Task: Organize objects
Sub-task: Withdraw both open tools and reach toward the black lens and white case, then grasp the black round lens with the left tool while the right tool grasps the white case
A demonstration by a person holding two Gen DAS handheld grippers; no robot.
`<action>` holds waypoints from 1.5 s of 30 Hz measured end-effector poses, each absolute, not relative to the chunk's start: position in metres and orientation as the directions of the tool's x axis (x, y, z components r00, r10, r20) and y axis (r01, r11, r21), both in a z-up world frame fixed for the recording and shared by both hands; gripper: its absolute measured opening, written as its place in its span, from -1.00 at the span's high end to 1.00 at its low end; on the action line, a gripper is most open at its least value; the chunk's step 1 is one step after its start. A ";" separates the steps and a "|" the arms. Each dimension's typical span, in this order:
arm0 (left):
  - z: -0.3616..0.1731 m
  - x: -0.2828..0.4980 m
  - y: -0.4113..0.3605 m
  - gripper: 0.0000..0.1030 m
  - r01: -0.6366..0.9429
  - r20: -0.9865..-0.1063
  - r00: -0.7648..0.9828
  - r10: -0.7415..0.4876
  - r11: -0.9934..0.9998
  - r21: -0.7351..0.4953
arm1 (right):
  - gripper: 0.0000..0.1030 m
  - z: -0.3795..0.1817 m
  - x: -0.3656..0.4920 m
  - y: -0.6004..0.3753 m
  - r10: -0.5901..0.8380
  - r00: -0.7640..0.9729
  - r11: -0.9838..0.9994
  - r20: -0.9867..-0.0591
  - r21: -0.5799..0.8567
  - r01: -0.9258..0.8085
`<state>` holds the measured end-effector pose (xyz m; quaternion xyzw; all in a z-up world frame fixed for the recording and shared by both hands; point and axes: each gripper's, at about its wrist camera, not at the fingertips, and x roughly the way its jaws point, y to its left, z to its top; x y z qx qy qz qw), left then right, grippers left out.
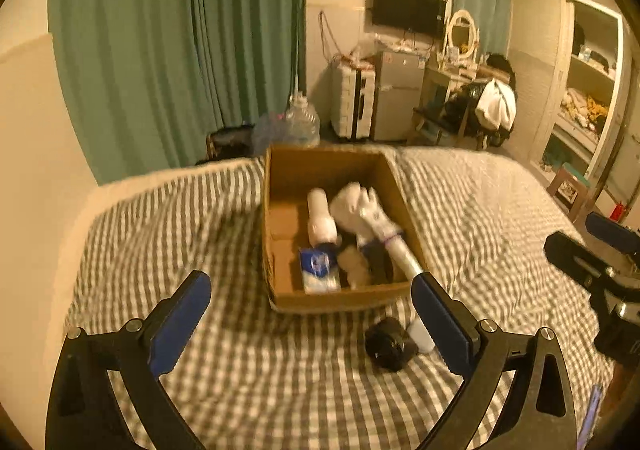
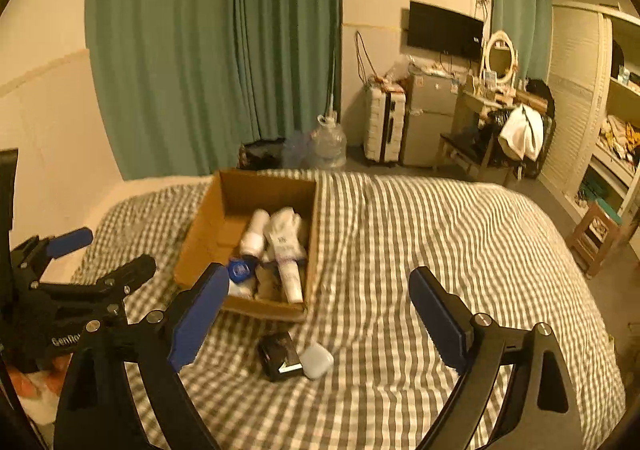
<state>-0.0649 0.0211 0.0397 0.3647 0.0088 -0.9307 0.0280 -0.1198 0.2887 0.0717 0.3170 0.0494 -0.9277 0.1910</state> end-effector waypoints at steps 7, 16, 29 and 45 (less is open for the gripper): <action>-0.037 -0.074 0.040 -1.00 0.084 -0.772 -0.632 -0.066 -0.996 0.017 | -0.78 0.005 -0.141 0.304 -0.235 -0.679 -0.952 -0.695 0.025 0.304; -0.096 -0.104 0.063 -1.00 0.028 -0.865 -0.501 -0.027 -0.999 0.016 | -0.78 -0.085 -0.177 0.308 -0.186 -0.520 -0.952 -0.834 0.023 0.304; -0.158 -0.138 0.096 -0.95 -0.119 -0.945 -0.323 0.043 -0.993 -0.004 | -0.78 -0.146 -0.202 0.322 -0.182 -0.408 -0.967 -0.895 0.087 0.240; -0.131 -0.106 0.076 -0.11 -0.184 -0.917 -0.357 0.176 -0.976 -0.115 | -0.78 -0.128 -0.190 0.304 -0.197 -0.439 -0.950 -0.877 0.061 0.305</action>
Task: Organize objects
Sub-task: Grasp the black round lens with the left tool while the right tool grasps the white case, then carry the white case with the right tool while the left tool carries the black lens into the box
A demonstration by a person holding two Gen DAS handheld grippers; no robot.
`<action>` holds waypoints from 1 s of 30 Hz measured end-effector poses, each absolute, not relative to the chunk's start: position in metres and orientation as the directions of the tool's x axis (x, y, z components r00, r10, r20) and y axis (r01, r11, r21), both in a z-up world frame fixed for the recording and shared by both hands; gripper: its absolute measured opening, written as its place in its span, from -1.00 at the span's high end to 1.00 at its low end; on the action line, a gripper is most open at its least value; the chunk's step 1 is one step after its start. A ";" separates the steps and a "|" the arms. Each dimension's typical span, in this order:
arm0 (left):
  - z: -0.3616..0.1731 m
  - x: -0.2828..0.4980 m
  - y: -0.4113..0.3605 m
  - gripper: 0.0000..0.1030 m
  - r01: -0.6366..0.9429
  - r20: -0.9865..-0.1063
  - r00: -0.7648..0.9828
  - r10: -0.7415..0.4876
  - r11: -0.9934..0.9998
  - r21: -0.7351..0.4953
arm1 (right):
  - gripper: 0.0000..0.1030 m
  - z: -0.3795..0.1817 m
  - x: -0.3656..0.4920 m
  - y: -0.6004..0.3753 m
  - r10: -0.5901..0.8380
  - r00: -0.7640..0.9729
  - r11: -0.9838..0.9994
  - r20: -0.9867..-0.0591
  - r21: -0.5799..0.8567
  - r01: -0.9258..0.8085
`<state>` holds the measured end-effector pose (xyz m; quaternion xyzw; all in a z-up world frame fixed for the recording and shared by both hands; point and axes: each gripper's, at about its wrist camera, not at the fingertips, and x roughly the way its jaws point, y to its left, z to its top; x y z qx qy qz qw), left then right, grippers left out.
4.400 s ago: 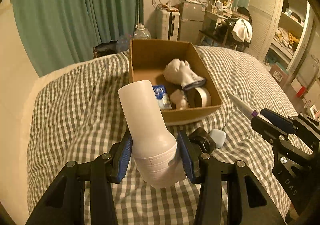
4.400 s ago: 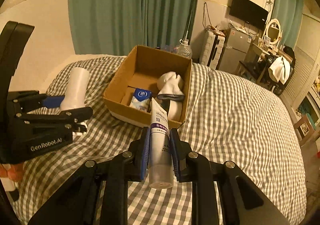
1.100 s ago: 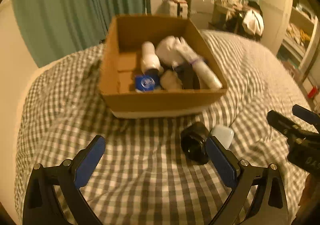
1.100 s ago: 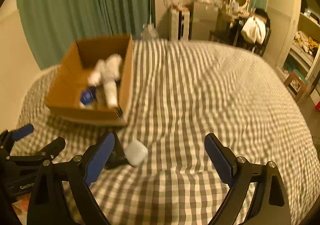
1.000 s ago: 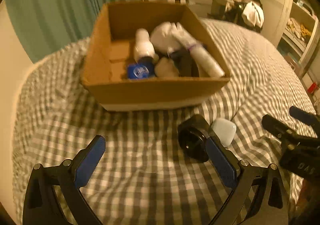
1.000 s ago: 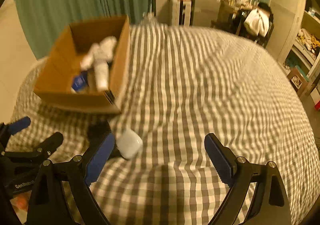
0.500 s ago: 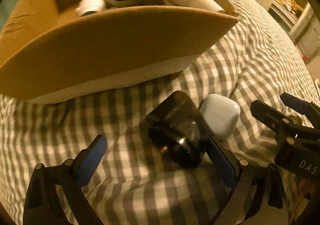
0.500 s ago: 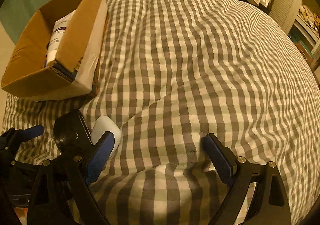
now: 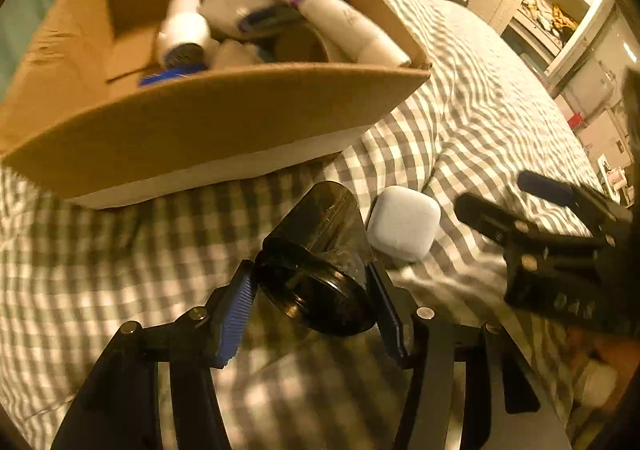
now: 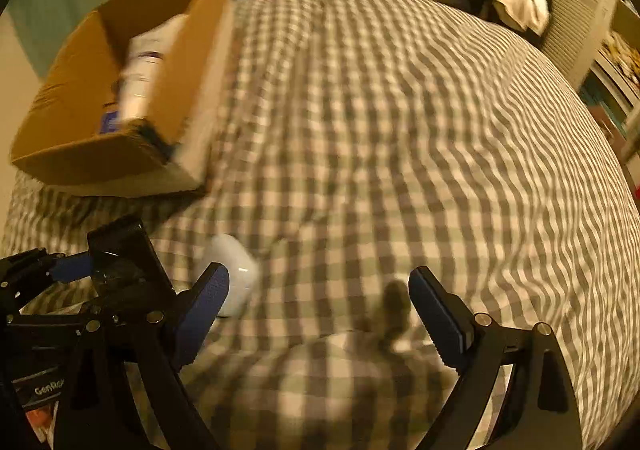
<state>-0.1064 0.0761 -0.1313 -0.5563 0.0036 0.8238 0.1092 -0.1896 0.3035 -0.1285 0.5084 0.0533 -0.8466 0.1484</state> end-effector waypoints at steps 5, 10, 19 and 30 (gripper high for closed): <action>-0.115 -0.089 0.052 -0.11 -0.135 -0.906 -0.414 0.088 -0.990 -0.035 | -0.78 -0.125 -0.193 0.281 -0.240 -0.410 -0.926 -0.880 0.080 0.370; -0.110 -0.093 0.026 -0.11 -0.080 -0.900 -0.436 0.016 -0.997 0.021 | -0.72 -0.149 -0.197 0.253 -0.278 -0.322 -0.882 -0.905 0.108 0.460; -0.090 -0.082 0.026 -0.11 -0.093 -0.856 -0.514 -0.047 -0.990 0.110 | 0.08 -0.159 -0.189 0.246 -0.243 -0.310 -0.879 -0.919 0.074 0.470; -0.065 -0.058 0.016 -0.11 -0.076 -0.824 -0.564 -0.056 -0.990 0.120 | 0.50 -0.115 -0.160 0.245 -0.192 -0.459 -0.880 -0.868 -0.055 0.472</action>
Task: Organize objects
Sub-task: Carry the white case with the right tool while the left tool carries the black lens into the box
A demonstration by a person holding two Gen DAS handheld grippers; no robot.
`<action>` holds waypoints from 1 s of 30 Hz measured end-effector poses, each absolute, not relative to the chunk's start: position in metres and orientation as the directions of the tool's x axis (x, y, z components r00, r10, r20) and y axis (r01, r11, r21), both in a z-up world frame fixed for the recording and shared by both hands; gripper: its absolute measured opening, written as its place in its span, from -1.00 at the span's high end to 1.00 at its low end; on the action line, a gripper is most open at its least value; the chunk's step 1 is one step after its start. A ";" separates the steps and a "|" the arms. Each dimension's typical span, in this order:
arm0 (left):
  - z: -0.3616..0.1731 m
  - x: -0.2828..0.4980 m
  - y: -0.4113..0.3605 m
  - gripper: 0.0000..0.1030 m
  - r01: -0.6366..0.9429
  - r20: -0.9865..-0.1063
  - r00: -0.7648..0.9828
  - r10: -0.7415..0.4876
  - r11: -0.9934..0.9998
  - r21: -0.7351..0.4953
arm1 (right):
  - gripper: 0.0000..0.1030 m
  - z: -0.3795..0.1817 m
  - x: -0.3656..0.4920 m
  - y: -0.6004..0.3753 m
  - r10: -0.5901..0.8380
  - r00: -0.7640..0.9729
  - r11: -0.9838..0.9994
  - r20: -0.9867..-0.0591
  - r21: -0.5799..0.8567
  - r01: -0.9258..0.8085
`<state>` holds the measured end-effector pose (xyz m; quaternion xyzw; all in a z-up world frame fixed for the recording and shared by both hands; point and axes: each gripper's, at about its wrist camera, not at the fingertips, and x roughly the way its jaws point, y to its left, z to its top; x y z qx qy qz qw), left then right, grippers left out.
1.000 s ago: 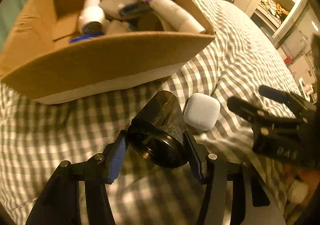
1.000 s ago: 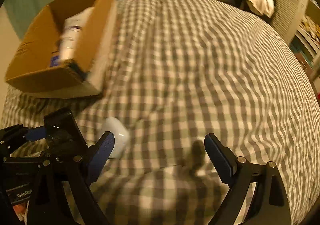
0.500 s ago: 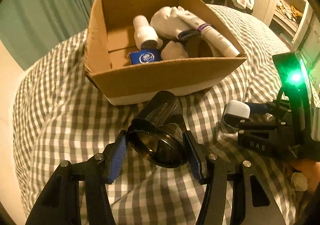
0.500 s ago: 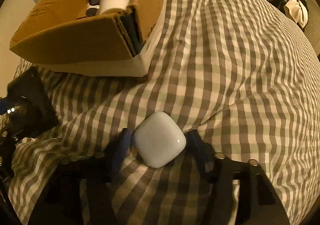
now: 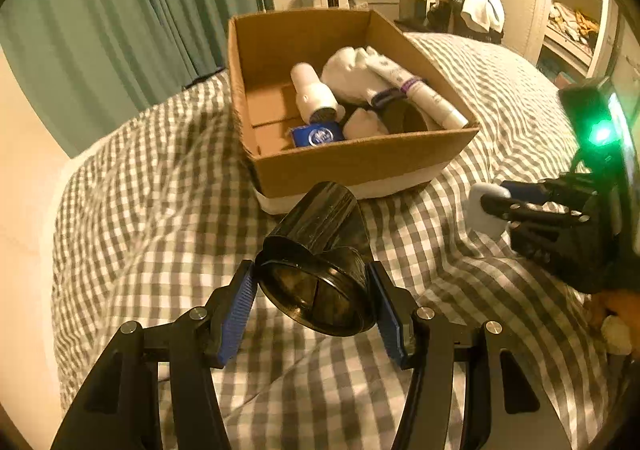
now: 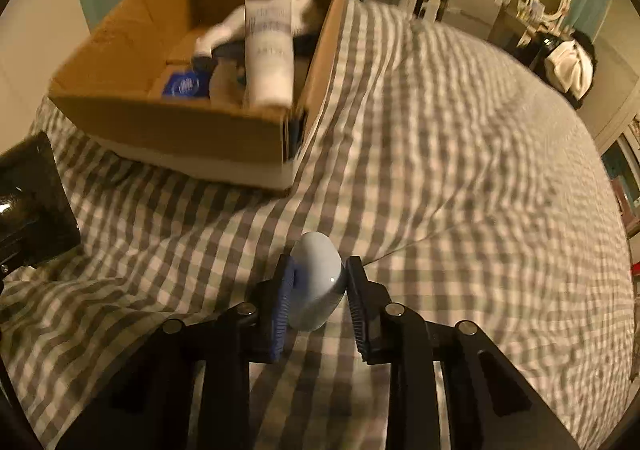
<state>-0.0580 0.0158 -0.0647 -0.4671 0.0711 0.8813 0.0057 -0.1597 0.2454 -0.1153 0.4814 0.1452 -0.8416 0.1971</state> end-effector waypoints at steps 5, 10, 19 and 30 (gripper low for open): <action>-0.046 -0.047 0.008 -0.11 -0.049 -0.811 -0.583 -0.035 -0.996 0.078 | 0.51 -0.082 -0.137 0.251 -0.213 -0.499 -0.880 -0.840 -0.056 0.471; -0.023 -0.037 0.004 -0.11 -0.037 -0.789 -0.615 -0.015 -0.998 0.048 | 0.52 -0.054 -0.128 0.244 -0.241 -0.537 -0.871 -0.809 -0.063 0.487; 0.024 -0.051 -0.018 -0.11 -0.020 -0.757 -0.653 0.024 -1.000 -0.014 | 0.52 0.005 -0.112 0.235 -0.326 -0.586 -0.848 -0.742 -0.045 0.529; 0.056 -0.124 -0.029 -0.11 -0.028 -0.725 -0.688 0.033 -0.999 -0.019 | 0.53 0.041 -0.148 0.210 -0.391 -0.595 -0.833 -0.702 -0.005 0.553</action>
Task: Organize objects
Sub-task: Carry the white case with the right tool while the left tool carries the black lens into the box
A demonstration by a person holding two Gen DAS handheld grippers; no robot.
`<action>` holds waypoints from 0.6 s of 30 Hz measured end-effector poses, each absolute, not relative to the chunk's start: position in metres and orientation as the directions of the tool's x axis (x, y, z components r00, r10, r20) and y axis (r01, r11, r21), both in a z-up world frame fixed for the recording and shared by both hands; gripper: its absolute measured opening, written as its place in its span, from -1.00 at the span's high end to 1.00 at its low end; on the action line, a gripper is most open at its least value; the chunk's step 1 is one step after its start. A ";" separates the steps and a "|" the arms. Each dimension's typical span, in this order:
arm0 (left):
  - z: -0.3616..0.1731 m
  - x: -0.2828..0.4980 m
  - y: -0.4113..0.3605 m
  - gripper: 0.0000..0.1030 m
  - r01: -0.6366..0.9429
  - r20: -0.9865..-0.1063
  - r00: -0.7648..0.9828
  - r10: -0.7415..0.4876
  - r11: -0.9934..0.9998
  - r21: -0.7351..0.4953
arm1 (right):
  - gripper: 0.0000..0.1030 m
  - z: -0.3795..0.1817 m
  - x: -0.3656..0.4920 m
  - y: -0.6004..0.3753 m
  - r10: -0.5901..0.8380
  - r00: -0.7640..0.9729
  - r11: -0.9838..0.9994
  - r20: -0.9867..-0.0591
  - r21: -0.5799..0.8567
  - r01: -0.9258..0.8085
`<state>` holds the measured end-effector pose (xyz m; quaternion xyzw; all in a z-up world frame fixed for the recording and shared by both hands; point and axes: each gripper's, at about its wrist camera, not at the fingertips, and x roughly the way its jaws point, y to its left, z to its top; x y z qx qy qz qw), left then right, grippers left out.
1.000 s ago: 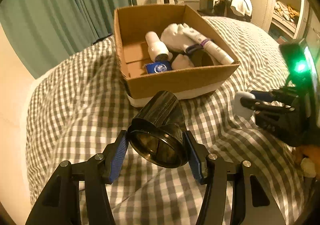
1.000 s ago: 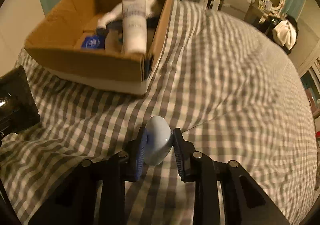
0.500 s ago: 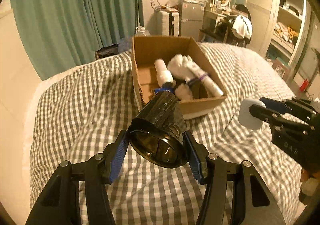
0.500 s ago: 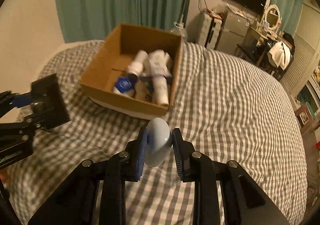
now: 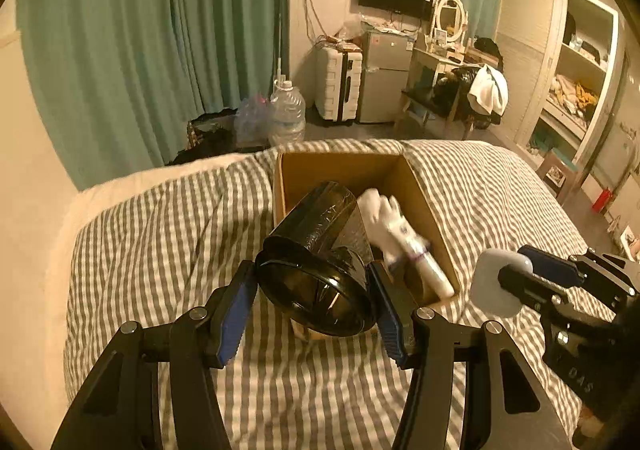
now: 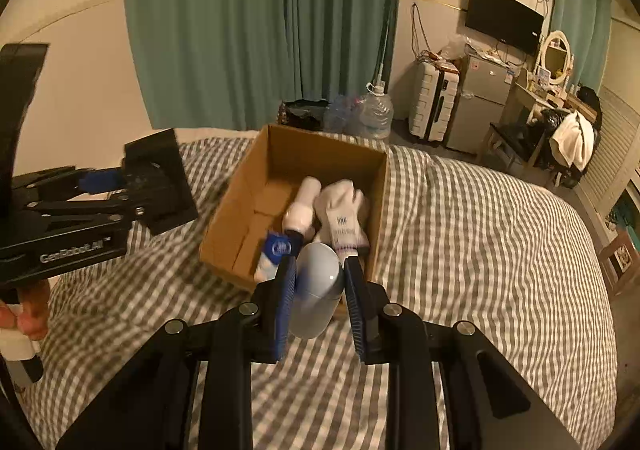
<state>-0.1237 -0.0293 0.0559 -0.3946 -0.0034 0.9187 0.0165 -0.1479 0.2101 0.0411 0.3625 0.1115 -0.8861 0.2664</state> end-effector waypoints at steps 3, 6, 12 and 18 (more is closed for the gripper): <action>0.057 -0.146 -0.027 -0.11 -0.046 -0.720 -0.693 0.047 -0.999 -0.021 | 0.53 0.044 -0.164 0.201 -0.408 -0.588 -0.826 -0.698 0.009 0.563; 0.053 -0.171 -0.023 -0.11 -0.067 -0.726 -0.686 0.055 -0.998 -0.012 | 0.53 0.040 -0.182 0.192 -0.414 -0.579 -0.824 -0.702 0.018 0.566; 0.033 -0.211 -0.017 -0.11 -0.104 -0.736 -0.675 0.055 -0.994 0.021 | 0.56 0.012 -0.211 0.180 -0.419 -0.546 -0.818 -0.726 0.040 0.574; 0.002 -0.244 -0.012 -0.11 -0.155 -0.755 -0.652 0.071 -0.987 0.041 | 0.57 -0.025 -0.235 0.169 -0.415 -0.495 -0.807 -0.763 0.057 0.588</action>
